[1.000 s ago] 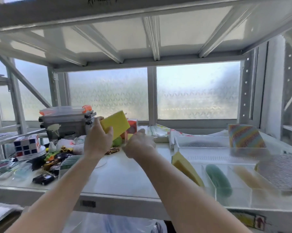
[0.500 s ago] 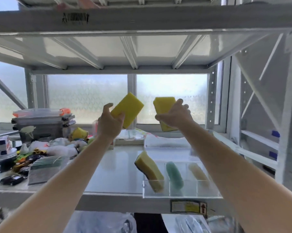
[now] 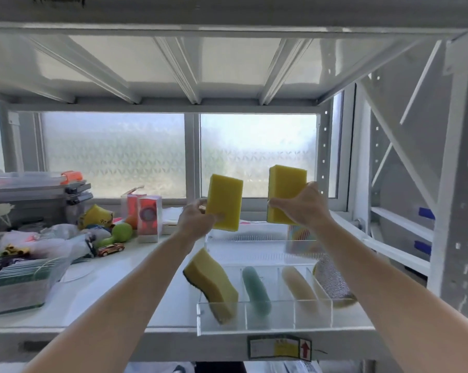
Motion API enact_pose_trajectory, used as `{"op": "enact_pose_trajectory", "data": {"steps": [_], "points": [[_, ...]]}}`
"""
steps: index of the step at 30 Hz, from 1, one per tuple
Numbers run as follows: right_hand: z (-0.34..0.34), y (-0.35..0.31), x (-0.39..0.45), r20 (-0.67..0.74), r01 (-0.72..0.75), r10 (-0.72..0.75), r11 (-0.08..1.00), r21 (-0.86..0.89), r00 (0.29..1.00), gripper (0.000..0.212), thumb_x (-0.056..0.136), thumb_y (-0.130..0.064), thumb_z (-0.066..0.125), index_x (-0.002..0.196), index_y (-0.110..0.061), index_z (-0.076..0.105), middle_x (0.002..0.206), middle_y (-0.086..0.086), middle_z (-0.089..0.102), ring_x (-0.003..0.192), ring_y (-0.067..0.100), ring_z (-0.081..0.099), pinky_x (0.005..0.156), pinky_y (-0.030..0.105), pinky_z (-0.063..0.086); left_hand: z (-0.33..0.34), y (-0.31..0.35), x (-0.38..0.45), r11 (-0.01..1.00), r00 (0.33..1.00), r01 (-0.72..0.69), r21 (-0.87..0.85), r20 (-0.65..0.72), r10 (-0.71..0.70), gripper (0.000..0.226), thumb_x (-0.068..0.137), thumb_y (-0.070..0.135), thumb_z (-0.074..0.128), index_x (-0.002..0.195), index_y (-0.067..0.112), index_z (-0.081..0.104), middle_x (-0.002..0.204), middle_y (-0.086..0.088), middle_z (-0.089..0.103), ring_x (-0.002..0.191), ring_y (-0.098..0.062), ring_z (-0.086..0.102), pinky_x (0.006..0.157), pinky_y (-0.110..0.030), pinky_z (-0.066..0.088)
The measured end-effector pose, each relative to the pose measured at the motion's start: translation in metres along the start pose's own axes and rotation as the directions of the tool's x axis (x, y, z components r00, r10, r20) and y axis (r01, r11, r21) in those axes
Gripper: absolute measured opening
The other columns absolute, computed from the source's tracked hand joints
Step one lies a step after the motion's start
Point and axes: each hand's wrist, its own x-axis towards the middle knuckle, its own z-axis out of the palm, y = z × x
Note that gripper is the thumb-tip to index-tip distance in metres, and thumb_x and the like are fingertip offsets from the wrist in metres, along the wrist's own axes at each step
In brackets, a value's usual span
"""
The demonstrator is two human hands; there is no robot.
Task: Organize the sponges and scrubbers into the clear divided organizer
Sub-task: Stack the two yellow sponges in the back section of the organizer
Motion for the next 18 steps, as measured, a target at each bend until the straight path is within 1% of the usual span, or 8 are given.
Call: {"op": "enact_pose_trajectory", "data": {"steps": [4,6,8,10,12,15,18], "points": [[0.008,0.0,0.004,0.009,0.017,-0.017,1.0,-0.003,1.0,0.091,0.066,-0.043,0.079,0.131,-0.002,0.031,0.122,0.014,0.053,0.108,0.031,0.056,0.087,0.044,0.051,0.004,-0.005,0.004,0.993,0.997,0.004,0.121,0.075,-0.013,0.051,0.077,0.02,0.072,0.122,0.014,0.049,0.099,-0.005,0.06,0.088,-0.018,0.056,0.072,-0.027,0.042],[0.012,-0.002,0.005,0.025,0.025,-0.025,0.999,-0.02,0.999,0.09,0.068,-0.044,0.078,0.132,-0.002,0.03,0.123,0.013,0.052,0.109,0.031,0.055,0.079,0.038,0.048,0.007,-0.007,0.005,0.99,0.996,-0.003,0.144,0.093,-0.011,0.054,0.075,0.023,0.074,0.121,0.012,0.048,0.097,-0.005,0.061,0.082,-0.016,0.056,0.065,-0.025,0.042],[0.017,-0.004,0.005,0.038,0.032,-0.031,0.999,-0.041,0.999,0.091,0.068,-0.045,0.078,0.133,-0.002,0.03,0.123,0.013,0.052,0.11,0.03,0.055,0.075,0.034,0.043,0.009,-0.008,0.008,0.982,0.997,-0.022,0.188,0.078,0.008,0.063,0.073,0.025,0.076,0.125,0.012,0.044,0.097,-0.007,0.062,0.082,-0.018,0.058,0.068,-0.028,0.043],[0.024,-0.005,0.005,0.05,0.04,-0.037,0.998,-0.05,0.998,0.091,0.066,-0.045,0.079,0.131,-0.002,0.031,0.123,0.013,0.053,0.11,0.03,0.056,0.077,0.035,0.045,0.012,-0.01,0.01,0.966,0.997,-0.052,0.253,0.064,0.036,0.07,0.072,0.026,0.077,0.13,0.012,0.04,0.097,-0.008,0.064,0.086,-0.021,0.058,0.075,-0.029,0.042],[0.03,-0.005,0.005,0.063,0.042,-0.038,0.997,-0.06,0.997,0.091,0.066,-0.046,0.079,0.13,-0.002,0.031,0.123,0.013,0.054,0.11,0.03,0.057,0.081,0.037,0.048,0.016,-0.011,0.01,0.952,0.996,-0.075,0.297,0.069,0.057,0.071,0.071,0.029,0.077,0.13,0.011,0.04,0.101,-0.009,0.067,0.089,-0.022,0.059,0.077,-0.03,0.043],[0.038,-0.004,0.004,0.086,0.043,-0.037,0.997,-0.069,0.996,0.091,0.067,-0.047,0.078,0.13,-0.002,0.031,0.122,0.013,0.055,0.11,0.03,0.057,0.079,0.035,0.046,0.02,-0.013,0.007,0.91,0.991,-0.133,0.394,0.079,0.111,0.058,0.071,0.03,0.074,0.121,0.01,0.051,0.102,-0.01,0.07,0.09,-0.022,0.063,0.076,-0.03,0.047],[0.04,-0.003,0.003,0.092,0.044,-0.036,0.995,-0.094,0.995,0.091,0.067,-0.049,0.077,0.13,-0.002,0.031,0.121,0.012,0.057,0.109,0.03,0.058,0.077,0.034,0.044,0.018,-0.01,0.007,0.888,0.988,-0.151,0.435,0.089,0.124,0.039,0.069,0.032,0.074,0.101,0.011,0.065,0.094,-0.008,0.073,0.088,-0.022,0.068,0.08,-0.037,0.055]]}}
